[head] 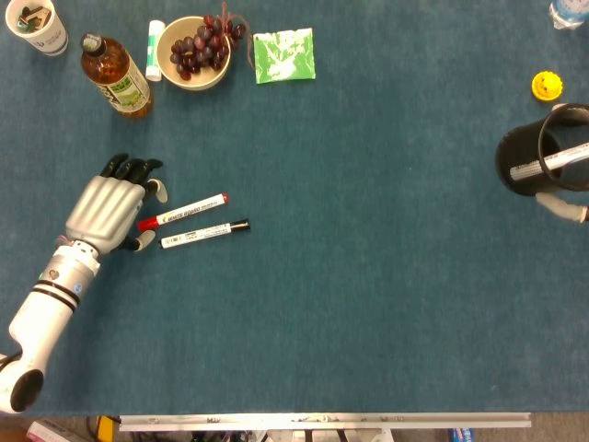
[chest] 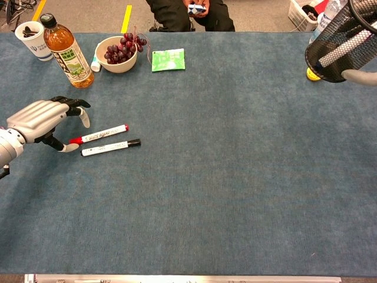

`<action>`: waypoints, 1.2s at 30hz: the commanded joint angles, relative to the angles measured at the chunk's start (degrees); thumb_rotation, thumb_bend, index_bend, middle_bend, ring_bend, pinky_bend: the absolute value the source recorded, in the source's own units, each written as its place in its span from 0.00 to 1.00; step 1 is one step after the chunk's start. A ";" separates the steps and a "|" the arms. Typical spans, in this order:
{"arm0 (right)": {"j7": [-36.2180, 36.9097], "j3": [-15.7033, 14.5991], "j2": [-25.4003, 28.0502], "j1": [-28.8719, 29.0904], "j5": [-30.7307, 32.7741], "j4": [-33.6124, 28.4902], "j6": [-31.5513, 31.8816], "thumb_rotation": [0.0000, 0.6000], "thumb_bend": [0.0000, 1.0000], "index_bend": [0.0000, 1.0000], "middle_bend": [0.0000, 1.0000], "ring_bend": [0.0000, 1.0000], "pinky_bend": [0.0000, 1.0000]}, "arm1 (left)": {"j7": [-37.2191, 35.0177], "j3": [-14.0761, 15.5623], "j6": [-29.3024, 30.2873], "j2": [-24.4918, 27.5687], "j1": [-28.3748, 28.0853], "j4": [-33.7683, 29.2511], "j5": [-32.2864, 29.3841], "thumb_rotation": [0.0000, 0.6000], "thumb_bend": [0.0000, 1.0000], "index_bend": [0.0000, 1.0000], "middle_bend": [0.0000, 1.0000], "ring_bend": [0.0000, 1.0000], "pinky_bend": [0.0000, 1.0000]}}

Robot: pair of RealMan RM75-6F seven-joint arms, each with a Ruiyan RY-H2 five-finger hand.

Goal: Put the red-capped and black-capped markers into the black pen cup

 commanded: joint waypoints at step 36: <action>1.87 0.27 0.43 -0.23 0.20 0.63 0.13 1.00 0.36 0.47 0.43 0.28 0.22 | 2.45 -0.25 -2.40 -1.03 -1.43 0.37 -2.40 1.00 0.30 0.47 0.13 0.11 0.09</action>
